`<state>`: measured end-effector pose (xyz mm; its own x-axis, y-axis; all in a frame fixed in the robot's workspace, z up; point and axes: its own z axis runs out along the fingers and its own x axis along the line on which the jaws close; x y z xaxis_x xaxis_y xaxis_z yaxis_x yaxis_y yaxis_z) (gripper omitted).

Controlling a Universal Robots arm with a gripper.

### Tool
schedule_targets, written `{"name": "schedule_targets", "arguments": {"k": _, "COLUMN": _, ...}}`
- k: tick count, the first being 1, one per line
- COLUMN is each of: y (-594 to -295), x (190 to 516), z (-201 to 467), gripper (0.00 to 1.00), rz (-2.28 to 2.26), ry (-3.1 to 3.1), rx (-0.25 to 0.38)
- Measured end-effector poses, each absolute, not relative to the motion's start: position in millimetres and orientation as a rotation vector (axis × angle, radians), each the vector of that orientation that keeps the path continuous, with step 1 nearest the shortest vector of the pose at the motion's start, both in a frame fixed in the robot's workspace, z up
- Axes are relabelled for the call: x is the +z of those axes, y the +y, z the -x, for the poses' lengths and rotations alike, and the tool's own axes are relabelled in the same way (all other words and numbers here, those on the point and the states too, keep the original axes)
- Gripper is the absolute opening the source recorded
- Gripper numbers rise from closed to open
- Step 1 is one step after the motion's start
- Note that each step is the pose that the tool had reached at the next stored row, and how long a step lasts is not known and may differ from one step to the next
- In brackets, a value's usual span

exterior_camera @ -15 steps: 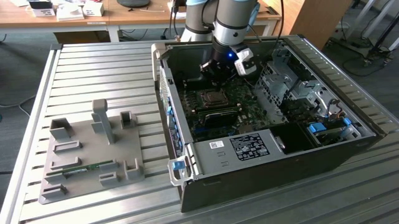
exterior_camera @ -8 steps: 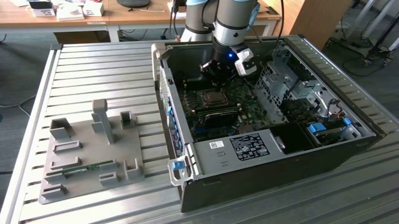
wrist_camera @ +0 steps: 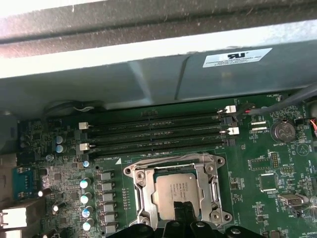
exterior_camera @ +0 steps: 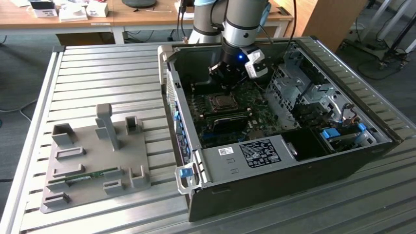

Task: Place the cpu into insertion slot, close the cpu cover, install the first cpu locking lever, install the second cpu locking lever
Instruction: 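Install the second cpu locking lever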

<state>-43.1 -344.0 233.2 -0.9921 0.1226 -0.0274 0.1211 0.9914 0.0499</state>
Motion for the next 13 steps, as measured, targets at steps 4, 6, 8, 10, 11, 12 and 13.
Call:
{"name": "schedule_targets", "arguments": {"k": 4, "y": -344.0, "x": 234.5, "z": 43.1, "gripper": 0.11, "rz": -0.190, "ry": 3.105, "rx": 0.075}}
{"name": "schedule_targets", "arguments": {"k": 6, "y": -344.0, "x": 235.3, "z": 43.1, "gripper": 0.11, "rz": -0.190, "ry": 3.105, "rx": 0.075}}
{"name": "schedule_targets", "arguments": {"k": 8, "y": -344.0, "x": 235.9, "z": 43.1, "gripper": 0.11, "rz": -0.190, "ry": 3.104, "rx": 0.075}}
{"name": "schedule_targets", "arguments": {"k": 10, "y": -344.0, "x": 236.2, "z": 43.1, "gripper": 0.11, "rz": -0.190, "ry": 3.104, "rx": 0.075}}
{"name": "schedule_targets", "arguments": {"k": 11, "y": -344.0, "x": 236.4, "z": 43.1, "gripper": 0.11, "rz": -0.190, "ry": 3.104, "rx": 0.075}}
{"name": "schedule_targets", "arguments": {"k": 12, "y": -344.0, "x": 236.5, "z": 43.1, "gripper": 0.11, "rz": -0.190, "ry": 3.104, "rx": 0.075}}
{"name": "schedule_targets", "arguments": {"k": 13, "y": -344.0, "x": 236.5, "z": 43.1, "gripper": 0.11, "rz": -0.190, "ry": 3.104, "rx": 0.075}}
